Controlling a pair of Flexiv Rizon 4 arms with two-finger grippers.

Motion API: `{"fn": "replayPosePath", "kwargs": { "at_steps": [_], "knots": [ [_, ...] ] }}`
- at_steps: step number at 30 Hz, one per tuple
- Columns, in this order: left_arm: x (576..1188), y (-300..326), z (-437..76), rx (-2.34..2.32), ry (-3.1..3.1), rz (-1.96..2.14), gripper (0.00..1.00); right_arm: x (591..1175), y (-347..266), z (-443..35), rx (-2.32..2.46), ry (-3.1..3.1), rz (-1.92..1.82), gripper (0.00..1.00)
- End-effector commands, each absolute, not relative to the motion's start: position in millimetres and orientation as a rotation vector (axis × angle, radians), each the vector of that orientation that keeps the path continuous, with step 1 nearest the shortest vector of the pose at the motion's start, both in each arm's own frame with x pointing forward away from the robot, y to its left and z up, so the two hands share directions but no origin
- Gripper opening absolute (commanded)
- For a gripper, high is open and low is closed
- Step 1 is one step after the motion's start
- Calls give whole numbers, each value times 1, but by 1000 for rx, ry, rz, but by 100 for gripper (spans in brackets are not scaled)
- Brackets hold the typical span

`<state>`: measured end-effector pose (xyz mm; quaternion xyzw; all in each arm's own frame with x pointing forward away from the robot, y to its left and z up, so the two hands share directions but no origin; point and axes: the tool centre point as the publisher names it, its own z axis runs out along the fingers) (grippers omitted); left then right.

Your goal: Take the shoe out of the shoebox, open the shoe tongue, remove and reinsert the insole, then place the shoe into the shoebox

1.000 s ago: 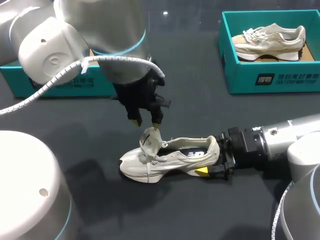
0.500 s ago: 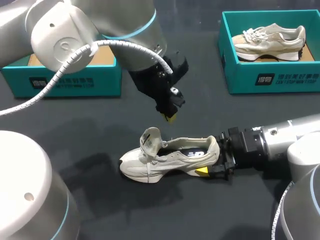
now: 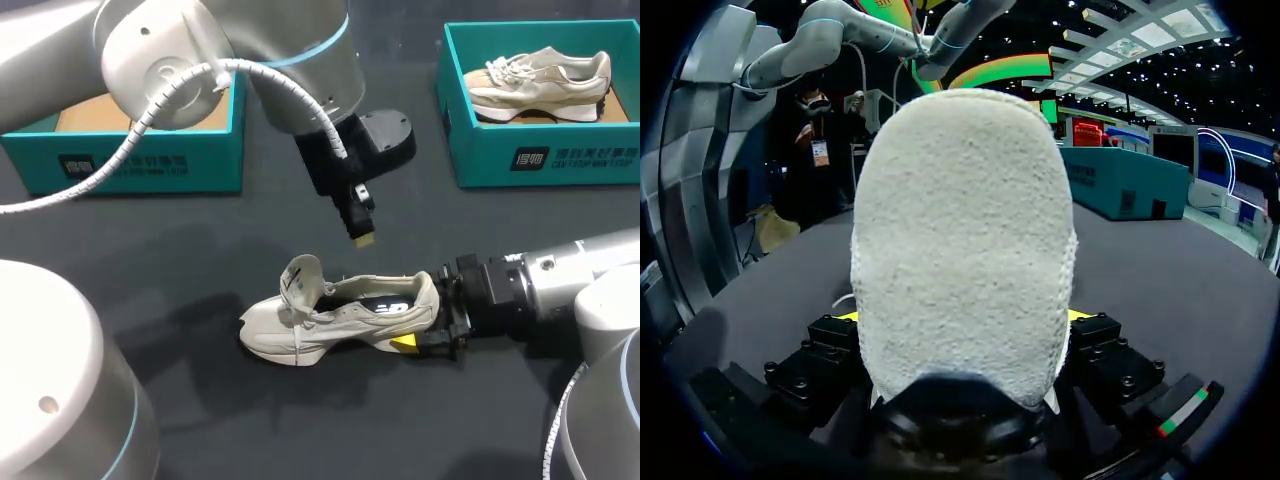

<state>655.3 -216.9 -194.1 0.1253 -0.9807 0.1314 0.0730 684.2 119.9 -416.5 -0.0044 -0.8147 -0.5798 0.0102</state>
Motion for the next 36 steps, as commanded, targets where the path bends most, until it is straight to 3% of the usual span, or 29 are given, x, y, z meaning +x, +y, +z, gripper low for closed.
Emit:
{"fn": "replayPosePath", "kwargs": {
  "at_steps": [1, 9, 22, 31, 36],
  "knots": [
    [655, -216, -198, 116, -2986, 404, 0, 684, 120, -416, -15, -2546, -1806, 0],
    [667, -222, -236, -314, -2963, 419, 0, 684, 120, -416, -15, -2546, -1806, 0],
    [670, -221, -242, -283, -2984, 413, 0, 684, 120, -416, -15, -2546, -1806, 0],
    [665, -240, -290, -215, -2969, 351, 0, 684, 120, -416, -15, -2546, -1806, 0],
    [665, -240, -290, -215, -2969, 351, 0, 684, 120, -416, -15, -2546, -1806, 0]
  ]
}}
